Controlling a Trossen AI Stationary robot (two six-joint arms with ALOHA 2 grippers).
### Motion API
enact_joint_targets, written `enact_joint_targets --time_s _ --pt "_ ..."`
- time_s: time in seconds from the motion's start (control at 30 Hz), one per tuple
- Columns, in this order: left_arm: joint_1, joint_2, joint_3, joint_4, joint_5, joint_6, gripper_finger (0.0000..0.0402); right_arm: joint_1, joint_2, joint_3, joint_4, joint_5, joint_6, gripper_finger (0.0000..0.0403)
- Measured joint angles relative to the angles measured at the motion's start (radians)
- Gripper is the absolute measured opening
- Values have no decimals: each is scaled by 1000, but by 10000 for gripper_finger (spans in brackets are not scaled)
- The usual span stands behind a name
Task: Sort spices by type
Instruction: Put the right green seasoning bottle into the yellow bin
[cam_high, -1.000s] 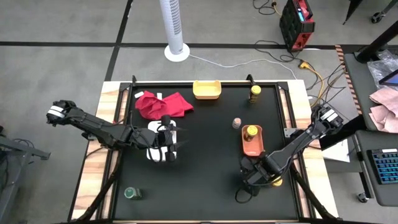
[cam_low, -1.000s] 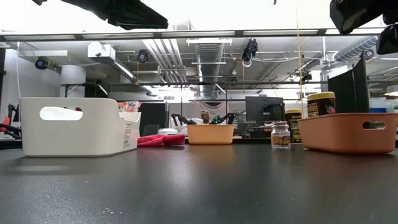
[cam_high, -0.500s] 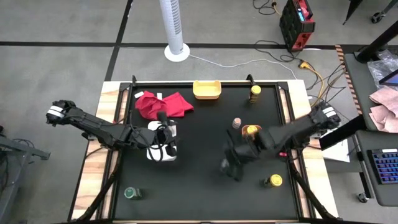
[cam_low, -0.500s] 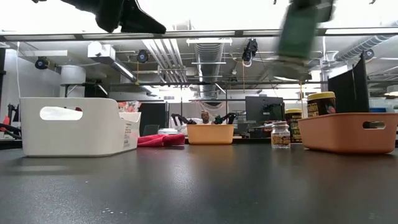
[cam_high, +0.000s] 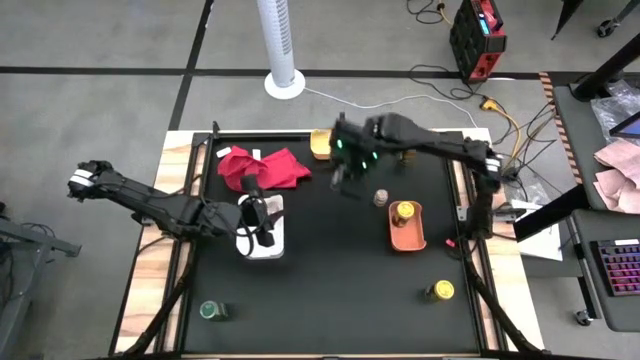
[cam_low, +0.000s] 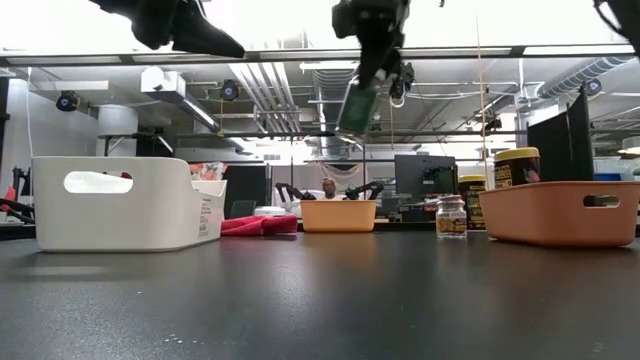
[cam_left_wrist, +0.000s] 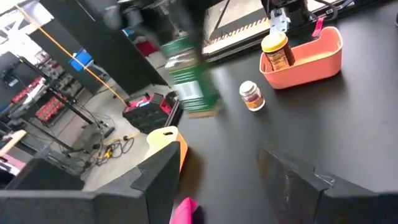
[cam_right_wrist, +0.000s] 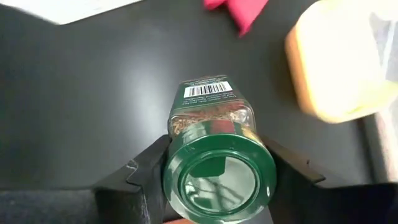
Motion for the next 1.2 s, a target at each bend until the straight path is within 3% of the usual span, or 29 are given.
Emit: enact_joint_targets --time_s 0.13,0.37,0.6,1.07,1.2 --pt "0 -12 0 -10 2 -22 196 -83 91 139 -7 3 -153 193" --pt "0 -31 0 -11 0 -33 196 -194 211 310 -44 10 -273 193" --pt "-7 -100 0 -54 -24 -65 196 -267 272 311 -21 113 -345 193" --pt "-10 -195 0 -137 -25 -99 196 -358 338 310 -11 102 -417 193" --pt "-10 -194 0 -154 -25 -99 196 -359 340 310 4 46 -420 193"
